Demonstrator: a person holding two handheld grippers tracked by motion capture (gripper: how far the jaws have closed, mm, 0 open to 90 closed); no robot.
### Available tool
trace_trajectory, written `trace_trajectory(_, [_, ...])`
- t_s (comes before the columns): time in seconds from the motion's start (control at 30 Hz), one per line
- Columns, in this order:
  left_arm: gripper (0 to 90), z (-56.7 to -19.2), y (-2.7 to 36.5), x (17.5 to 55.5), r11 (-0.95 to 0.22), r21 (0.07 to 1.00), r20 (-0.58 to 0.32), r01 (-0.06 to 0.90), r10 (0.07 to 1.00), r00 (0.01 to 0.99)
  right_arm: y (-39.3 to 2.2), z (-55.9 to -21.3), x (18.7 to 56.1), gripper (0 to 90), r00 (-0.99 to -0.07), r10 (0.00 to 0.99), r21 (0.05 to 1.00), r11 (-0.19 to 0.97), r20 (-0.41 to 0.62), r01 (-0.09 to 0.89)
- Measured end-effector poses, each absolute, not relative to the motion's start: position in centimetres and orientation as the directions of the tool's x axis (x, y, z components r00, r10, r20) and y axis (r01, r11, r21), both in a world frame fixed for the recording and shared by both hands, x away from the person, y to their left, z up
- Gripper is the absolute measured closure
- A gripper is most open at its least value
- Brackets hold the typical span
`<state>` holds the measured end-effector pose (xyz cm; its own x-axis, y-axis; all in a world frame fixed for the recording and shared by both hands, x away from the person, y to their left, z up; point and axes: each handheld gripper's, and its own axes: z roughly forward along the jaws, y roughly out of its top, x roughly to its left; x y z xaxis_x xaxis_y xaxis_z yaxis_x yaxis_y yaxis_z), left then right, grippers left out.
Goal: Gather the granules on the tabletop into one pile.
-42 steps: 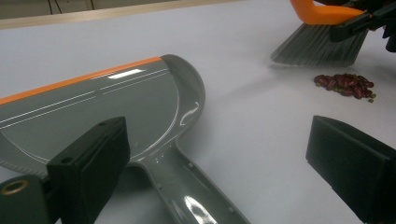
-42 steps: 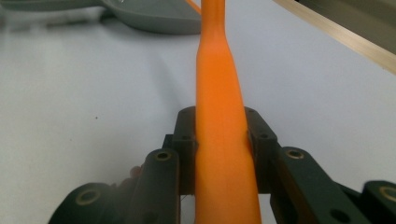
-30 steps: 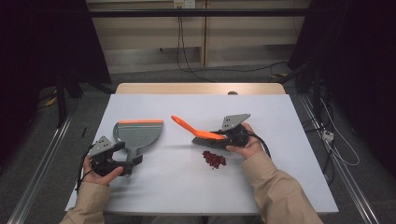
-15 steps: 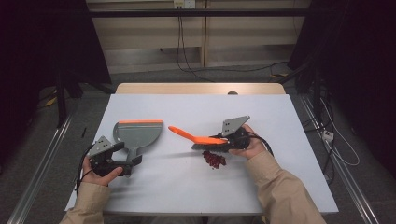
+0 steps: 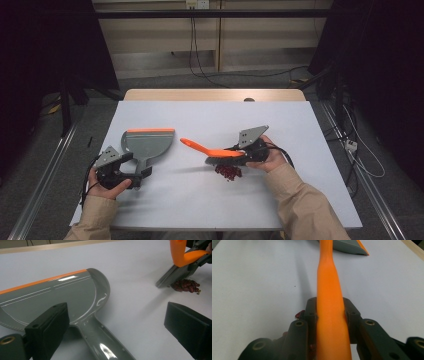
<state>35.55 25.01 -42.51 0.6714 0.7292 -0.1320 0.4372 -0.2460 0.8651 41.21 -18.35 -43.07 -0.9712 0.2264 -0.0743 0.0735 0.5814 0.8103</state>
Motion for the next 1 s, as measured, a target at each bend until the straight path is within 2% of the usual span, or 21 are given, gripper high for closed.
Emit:
trace_trajectory(0.17, [5.7, -42.5, 24.9, 35.5, -0.247, 0.865, -0.131, 0.436, 0.728, 0.672, -18.8, -42.9, 41.3, 71.1, -0.962, 0.262, 0.825, 0.558, -0.076, 0.087])
trace_trajectory(0.43, [5.7, -42.6, 25.0, 35.5, -0.249, 0.858, -0.135, 0.449, 0.734, 0.665, -19.6, -42.4, 41.3, 71.1, -0.941, 0.337, 0.857, 0.492, -0.024, 0.154])
trace_trajectory(0.6, [5.9, -42.7, 25.1, 35.6, -0.249, 0.852, -0.135, 0.46, 0.745, 0.653, -20.2, -42.2, 40.8, 71.1, -0.901, 0.435, 0.872, 0.437, 0.01, 0.221])
trace_trajectory(0.8, [6.2, -42.9, 25.0, 35.6, -0.272, 0.843, -0.123, 0.464, 0.742, 0.659, -21.0, -42.0, 40.0, 71.1, -0.809, 0.583, 0.873, 0.353, 0.077, 0.337])
trace_trajectory(1.0, [7.8, -43.3, 25.2, 35.6, -0.285, 0.826, -0.113, 0.486, 0.761, 0.638, -21.6, -42.0, 39.0, 71.2, -0.73, 0.675, 0.883, 0.273, 0.107, 0.382])
